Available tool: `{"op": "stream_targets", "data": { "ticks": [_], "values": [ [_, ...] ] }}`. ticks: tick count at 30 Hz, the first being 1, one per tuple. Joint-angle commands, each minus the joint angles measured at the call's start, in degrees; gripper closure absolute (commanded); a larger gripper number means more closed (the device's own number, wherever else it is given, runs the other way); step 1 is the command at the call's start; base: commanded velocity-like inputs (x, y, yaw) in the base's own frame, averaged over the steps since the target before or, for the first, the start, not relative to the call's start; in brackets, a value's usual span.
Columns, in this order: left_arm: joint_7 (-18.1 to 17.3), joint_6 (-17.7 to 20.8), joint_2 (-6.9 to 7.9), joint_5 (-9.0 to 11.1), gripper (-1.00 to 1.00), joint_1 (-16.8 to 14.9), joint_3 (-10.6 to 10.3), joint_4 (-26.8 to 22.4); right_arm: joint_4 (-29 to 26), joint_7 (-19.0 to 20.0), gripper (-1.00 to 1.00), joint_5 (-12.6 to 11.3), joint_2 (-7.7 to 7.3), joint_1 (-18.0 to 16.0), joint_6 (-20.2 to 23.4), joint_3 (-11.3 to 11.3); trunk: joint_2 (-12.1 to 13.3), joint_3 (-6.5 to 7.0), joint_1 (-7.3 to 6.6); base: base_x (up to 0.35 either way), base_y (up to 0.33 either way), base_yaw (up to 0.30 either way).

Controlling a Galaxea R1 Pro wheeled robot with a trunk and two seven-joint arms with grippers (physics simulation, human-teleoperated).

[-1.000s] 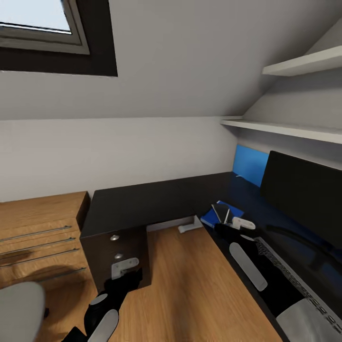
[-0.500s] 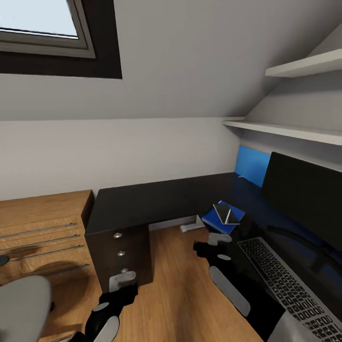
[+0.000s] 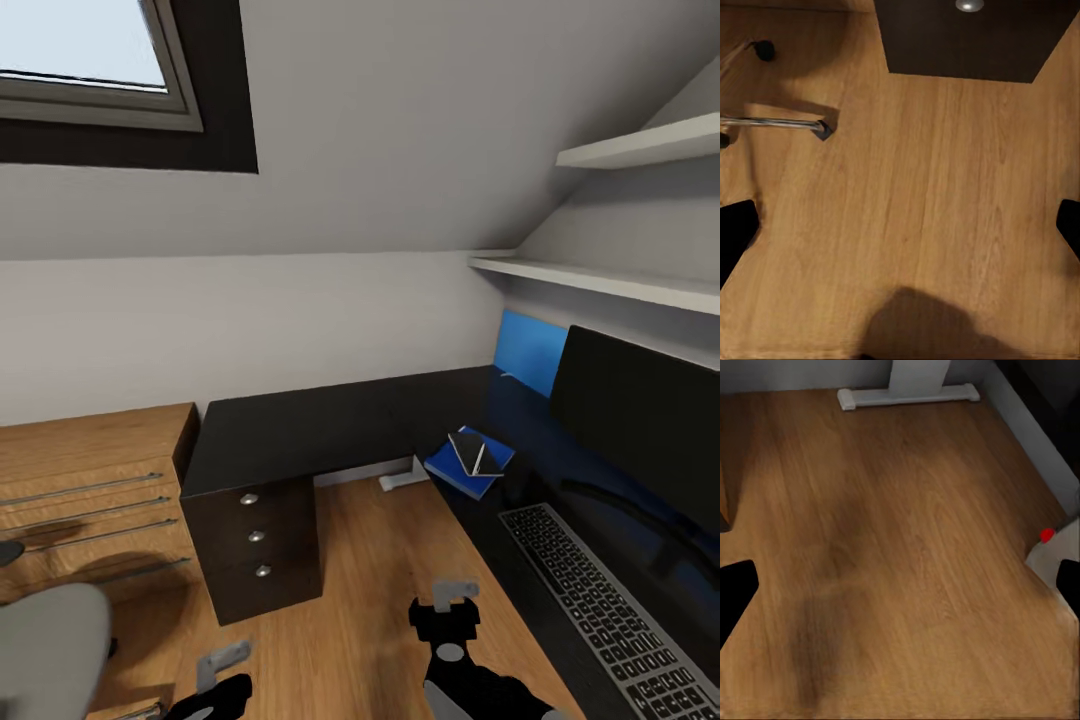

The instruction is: In the bedroom, organize the workspace by keeping the computer under the desk, ensuring the monitor is on the desk, placing the keyboard on the desk next to the monitor, placing the mouse on the desk next to the keyboard, moving the folder from the swivel chair onto the desk next to the mouse, stacking the notebook on top of the folder with the pen on top of the notebook, and positioning the swivel chair next to the desk.

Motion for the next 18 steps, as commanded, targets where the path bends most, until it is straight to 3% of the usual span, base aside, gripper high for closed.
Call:
{"op": "stream_targets", "data": {
  "ticks": [1, 3, 5, 7, 8, 9, 13, 14, 18],
  "values": [
    [0.4, 0.0, 0.05, 0.1, -1.00, -0.1, -0.3, 0.9, 1.5, 0.2, -1.00, -0.5, 0.34, -0.1, -1.3, 1.1, 0.4, 0.11, -0.22, 0.000, 0.000, 0.000],
    [0.4, -0.5, 0.00, 0.1, -1.00, -0.1, -0.3, 2.7, 4.4, 1.6, -1.00, -0.5, 1.06, 0.0, -3.6, 1.9, 1.2, 0.47, -0.66, 0.000, 0.000, 0.000],
    [0.1, -2.9, -0.17, 0.1, -1.00, -0.1, -0.3, 7.2, 12.7, 7.1, -1.00, -0.5, 2.99, 0.1, -8.6, 3.0, 2.0, 0.83, -1.10, 0.000, 0.000, 0.000],
    [-1.1, -5.0, -0.41, 0.1, -1.00, -0.1, -0.3, 10.1, 17.8, 10.9, -1.00, -0.5, 4.27, 0.2, -10.4, 3.3, 2.8, 1.19, -1.54, 0.000, 0.000, 0.000],
    [-1.7, -5.7, -0.52, 0.1, -1.00, -0.1, -0.3, 11.1, 19.3, 12.1, -1.00, -0.5, 4.64, 0.2, -10.9, 3.3, 3.2, 1.37, -1.76, 0.000, 0.000, 0.000],
    [-4.6, -7.3, -0.95, 0.1, -1.00, -0.1, -0.5, 14.6, 22.9, 15.2, -1.00, -0.5, 5.39, 0.2, -12.5, 3.4, 3.6, 1.55, -1.98, 0.000, 0.000, 0.000],
    [-11.5, -8.9, -2.07, -0.1, -1.00, -0.1, -0.6, 21.9, 25.9, 18.1, -1.00, -0.7, 5.94, 0.2, -15.1, 3.4, 5.2, 2.27, -2.85, 0.000, 0.000, 0.000],
    [-15.1, -10.4, -2.82, -0.2, -1.00, -0.1, -0.6, 25.1, 26.7, 18.8, -1.00, -0.8, 6.13, 0.3, -16.0, 3.4, 5.6, 2.45, -3.07, 0.000, 0.000, 0.000],
    [-17.9, -12.8, -3.46, -0.2, -1.00, -0.1, -0.6, 27.6, 27.2, 19.4, -1.00, -0.9, 6.28, 0.6, -16.9, 3.5, 7.2, 3.16, -3.95, 0.000, 0.000, 0.000]
  ]
}}
